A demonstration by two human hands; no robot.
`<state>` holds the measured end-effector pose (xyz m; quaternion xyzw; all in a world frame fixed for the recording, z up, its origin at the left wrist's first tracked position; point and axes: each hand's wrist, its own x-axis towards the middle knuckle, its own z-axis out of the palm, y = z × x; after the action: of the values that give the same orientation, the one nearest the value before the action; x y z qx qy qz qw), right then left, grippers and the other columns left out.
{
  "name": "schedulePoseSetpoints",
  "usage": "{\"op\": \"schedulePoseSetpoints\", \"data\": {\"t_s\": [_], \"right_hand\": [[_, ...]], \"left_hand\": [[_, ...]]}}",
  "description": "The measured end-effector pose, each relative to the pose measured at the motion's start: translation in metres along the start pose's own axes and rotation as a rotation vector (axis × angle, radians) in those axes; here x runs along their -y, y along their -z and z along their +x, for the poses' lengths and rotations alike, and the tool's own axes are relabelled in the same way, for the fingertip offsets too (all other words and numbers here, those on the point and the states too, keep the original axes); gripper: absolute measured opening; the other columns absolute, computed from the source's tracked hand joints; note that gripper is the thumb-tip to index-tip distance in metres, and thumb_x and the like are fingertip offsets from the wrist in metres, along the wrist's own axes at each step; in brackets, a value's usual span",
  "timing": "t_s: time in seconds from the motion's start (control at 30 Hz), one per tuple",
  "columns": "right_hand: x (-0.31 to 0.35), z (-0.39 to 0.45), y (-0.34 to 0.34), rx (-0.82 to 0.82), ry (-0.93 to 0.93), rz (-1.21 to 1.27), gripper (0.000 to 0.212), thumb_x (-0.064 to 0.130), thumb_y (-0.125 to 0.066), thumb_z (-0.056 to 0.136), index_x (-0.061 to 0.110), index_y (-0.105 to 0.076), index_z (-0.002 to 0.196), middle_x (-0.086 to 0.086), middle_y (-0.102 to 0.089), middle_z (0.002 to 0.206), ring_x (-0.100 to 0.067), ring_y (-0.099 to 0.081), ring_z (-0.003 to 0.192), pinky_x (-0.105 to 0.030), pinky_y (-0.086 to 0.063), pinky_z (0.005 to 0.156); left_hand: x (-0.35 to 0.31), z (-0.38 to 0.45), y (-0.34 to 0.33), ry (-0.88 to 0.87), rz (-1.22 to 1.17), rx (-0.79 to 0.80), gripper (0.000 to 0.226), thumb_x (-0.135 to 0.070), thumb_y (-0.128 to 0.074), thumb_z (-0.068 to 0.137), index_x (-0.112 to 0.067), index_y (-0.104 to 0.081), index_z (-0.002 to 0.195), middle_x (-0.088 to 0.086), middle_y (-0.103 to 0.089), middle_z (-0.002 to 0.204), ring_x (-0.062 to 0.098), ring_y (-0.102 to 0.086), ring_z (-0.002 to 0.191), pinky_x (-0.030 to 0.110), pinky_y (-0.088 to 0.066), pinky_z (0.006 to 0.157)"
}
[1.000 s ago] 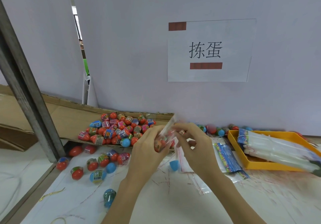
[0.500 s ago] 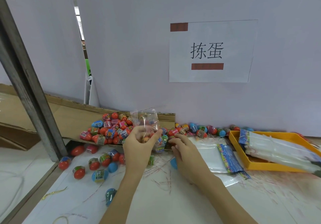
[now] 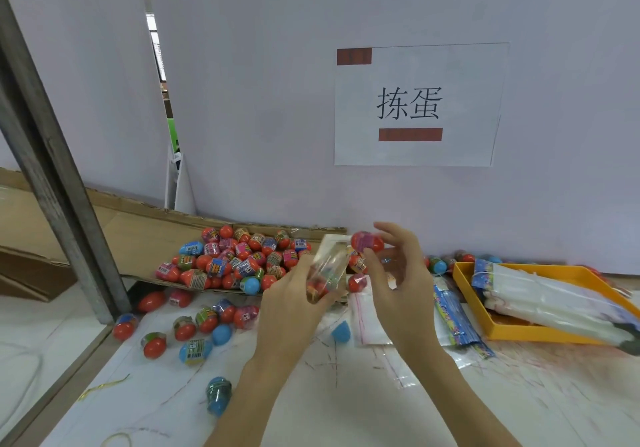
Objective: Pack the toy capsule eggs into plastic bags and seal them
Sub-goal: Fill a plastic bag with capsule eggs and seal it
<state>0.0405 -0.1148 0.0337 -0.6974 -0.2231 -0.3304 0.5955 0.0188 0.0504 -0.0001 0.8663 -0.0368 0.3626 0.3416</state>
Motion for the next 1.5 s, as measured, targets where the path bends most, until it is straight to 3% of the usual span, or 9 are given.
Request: {"op": "schedulePoseSetpoints", "data": {"t_s": [0.17, 0.3, 0.43, 0.67, 0.8, 1.0, 1.17, 1.27, 1.5], "right_hand": [[0.005, -0.006, -0.003, 0.153, 0.041, -0.082, 0.036, 0.017, -0.076, 0.093, 0.04, -0.061, 0.117, 0.017, -0.072, 0.091, -0.012, -0.07, 0.067, -0.015, -0.052, 0.063], [-0.002, -0.006, -0.003, 0.19, 0.152, -0.186, 0.022, 0.017, -0.075, 0.093, 0.02, -0.072, 0.115, 0.01, -0.068, 0.113, -0.011, -0.066, 0.071, -0.012, -0.051, 0.064], [-0.001, -0.003, -0.003, 0.272, 0.105, -0.104, 0.025, 0.014, -0.069, 0.097, 0.029, -0.072, 0.117, 0.017, -0.066, 0.116, -0.012, -0.067, 0.072, -0.014, -0.052, 0.064], [-0.003, -0.016, -0.006, 0.552, 0.018, -0.085, 0.024, 0.024, -0.053, 0.108, 0.028, -0.062, 0.13, 0.024, -0.062, 0.114, -0.01, -0.07, 0.08, -0.014, -0.047, 0.065], [-0.001, -0.017, -0.011, 0.533, 0.049, -0.026, 0.033, 0.019, -0.052, 0.108, 0.024, -0.06, 0.14, 0.017, -0.05, 0.141, -0.008, -0.061, 0.113, -0.009, -0.047, 0.075], [-0.025, -0.017, -0.009, 0.353, -0.048, -0.327, 0.025, 0.011, -0.055, 0.104, 0.022, -0.066, 0.125, 0.012, -0.051, 0.135, -0.01, -0.061, 0.102, -0.026, -0.055, 0.08], [-0.037, -0.021, -0.009, 0.678, -0.092, -0.557, 0.038, 0.024, -0.046, 0.109, 0.038, -0.055, 0.143, 0.011, -0.04, 0.156, -0.017, -0.058, 0.123, -0.034, -0.053, 0.096], [-0.038, -0.024, -0.02, 0.755, -0.066, -0.655, 0.042, 0.038, -0.036, 0.111, 0.046, -0.039, 0.152, 0.012, -0.042, 0.156, -0.015, -0.056, 0.124, -0.029, -0.05, 0.089], [-0.041, -0.025, -0.02, 0.548, -0.064, -0.519, 0.038, 0.039, -0.044, 0.109, 0.042, -0.047, 0.147, 0.011, -0.06, 0.123, -0.005, -0.056, 0.087, -0.017, -0.045, 0.071]], "left_hand": [[-0.005, -0.003, -0.002, -0.178, 0.096, -0.061, 0.071, -0.065, -0.064, 0.081, -0.008, -0.07, 0.124, -0.003, -0.073, 0.078, 0.011, -0.065, 0.061, 0.015, -0.049, 0.056], [-0.009, -0.001, 0.003, -0.134, 0.014, -0.066, 0.066, -0.068, -0.058, 0.086, -0.015, -0.07, 0.123, -0.012, -0.07, 0.079, 0.0, -0.055, 0.061, -0.001, -0.036, 0.062], [-0.011, 0.0, 0.005, -0.174, 0.031, -0.102, 0.052, -0.072, -0.043, 0.098, -0.029, -0.059, 0.122, -0.021, -0.056, 0.069, -0.007, -0.044, 0.051, 0.006, -0.041, 0.051], [0.002, 0.001, 0.006, -0.139, -0.005, -0.039, 0.027, -0.035, -0.071, 0.094, -0.018, -0.067, 0.115, -0.015, -0.07, 0.087, 0.004, -0.063, 0.07, 0.015, -0.053, 0.064], [0.001, 0.004, 0.012, -0.05, 0.002, -0.097, 0.032, -0.046, -0.068, 0.096, -0.02, -0.067, 0.114, -0.012, -0.067, 0.075, 0.006, -0.063, 0.063, 0.023, -0.052, 0.057], [0.007, 0.009, 0.015, 0.279, -0.174, -0.228, 0.046, -0.065, -0.061, 0.088, -0.019, -0.062, 0.083, -0.013, -0.058, 0.058, 0.004, -0.055, 0.053, 0.013, -0.043, 0.055], [0.006, 0.012, 0.012, 0.544, -0.539, -0.209, 0.056, -0.071, -0.052, 0.092, -0.017, -0.063, 0.086, -0.012, -0.06, 0.063, -0.001, -0.053, 0.06, 0.02, -0.048, 0.067], [0.005, 0.015, 0.01, 0.737, -0.855, -0.18, 0.029, -0.052, -0.052, 0.105, -0.029, -0.068, 0.096, -0.001, -0.074, 0.096, 0.02, -0.07, 0.096, 0.038, -0.056, 0.082], [0.005, 0.014, 0.012, 0.753, -0.918, -0.106, 0.014, -0.019, -0.056, 0.1, -0.025, -0.066, 0.106, 0.003, -0.072, 0.106, 0.022, -0.07, 0.095, 0.029, -0.058, 0.063]]}}
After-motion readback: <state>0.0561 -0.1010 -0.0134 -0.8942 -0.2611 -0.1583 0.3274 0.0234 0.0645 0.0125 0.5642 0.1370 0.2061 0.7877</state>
